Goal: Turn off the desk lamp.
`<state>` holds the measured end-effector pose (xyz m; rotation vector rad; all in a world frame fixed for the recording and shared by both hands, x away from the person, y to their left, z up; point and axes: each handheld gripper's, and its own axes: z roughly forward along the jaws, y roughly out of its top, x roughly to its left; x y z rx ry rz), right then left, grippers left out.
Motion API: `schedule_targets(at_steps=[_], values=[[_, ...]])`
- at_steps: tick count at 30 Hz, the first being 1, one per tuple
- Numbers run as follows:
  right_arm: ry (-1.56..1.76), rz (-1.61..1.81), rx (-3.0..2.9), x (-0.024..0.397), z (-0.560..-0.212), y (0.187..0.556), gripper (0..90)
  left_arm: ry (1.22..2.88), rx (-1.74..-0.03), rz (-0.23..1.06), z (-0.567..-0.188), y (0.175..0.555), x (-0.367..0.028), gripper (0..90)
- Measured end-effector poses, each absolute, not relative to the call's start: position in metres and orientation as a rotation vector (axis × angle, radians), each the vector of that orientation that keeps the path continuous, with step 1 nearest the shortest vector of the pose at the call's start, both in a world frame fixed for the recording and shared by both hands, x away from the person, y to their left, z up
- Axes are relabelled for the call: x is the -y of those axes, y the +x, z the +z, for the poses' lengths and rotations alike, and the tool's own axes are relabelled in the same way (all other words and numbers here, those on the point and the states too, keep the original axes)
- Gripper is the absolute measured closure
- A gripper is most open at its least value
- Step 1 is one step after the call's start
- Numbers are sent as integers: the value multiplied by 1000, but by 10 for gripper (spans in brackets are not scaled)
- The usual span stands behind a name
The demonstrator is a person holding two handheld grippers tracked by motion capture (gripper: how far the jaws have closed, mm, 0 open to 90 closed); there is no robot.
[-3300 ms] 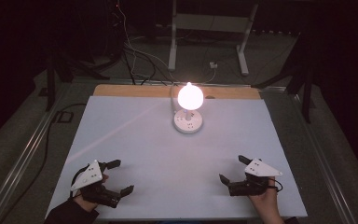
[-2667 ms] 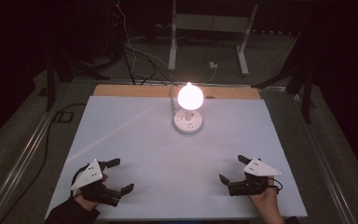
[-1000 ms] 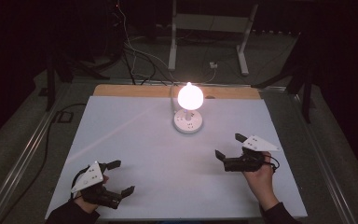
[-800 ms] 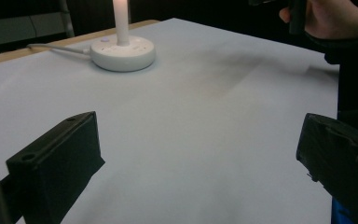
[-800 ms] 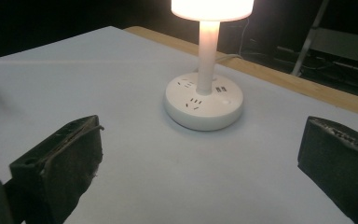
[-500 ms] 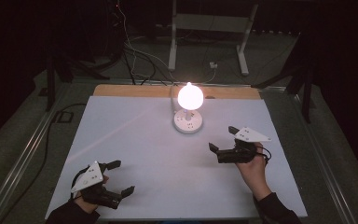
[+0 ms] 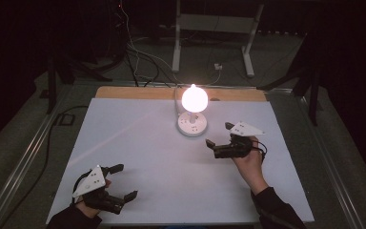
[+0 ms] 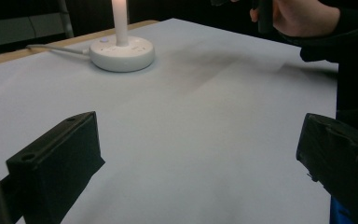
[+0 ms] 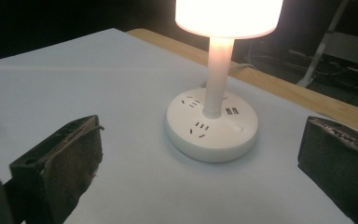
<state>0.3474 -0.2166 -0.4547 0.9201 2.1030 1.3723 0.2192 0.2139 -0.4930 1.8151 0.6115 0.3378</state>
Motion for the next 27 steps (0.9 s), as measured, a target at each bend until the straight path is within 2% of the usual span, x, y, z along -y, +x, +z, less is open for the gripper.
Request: schedule_targets(at_steps=[18,27], values=[[963,1331,-2134,203,-469,376,0,1820,-611,330,-493,219,-214,5],[1089,1360,-2061,200,-475,400,0,1817,-612,330,-493,219,-214,5]])
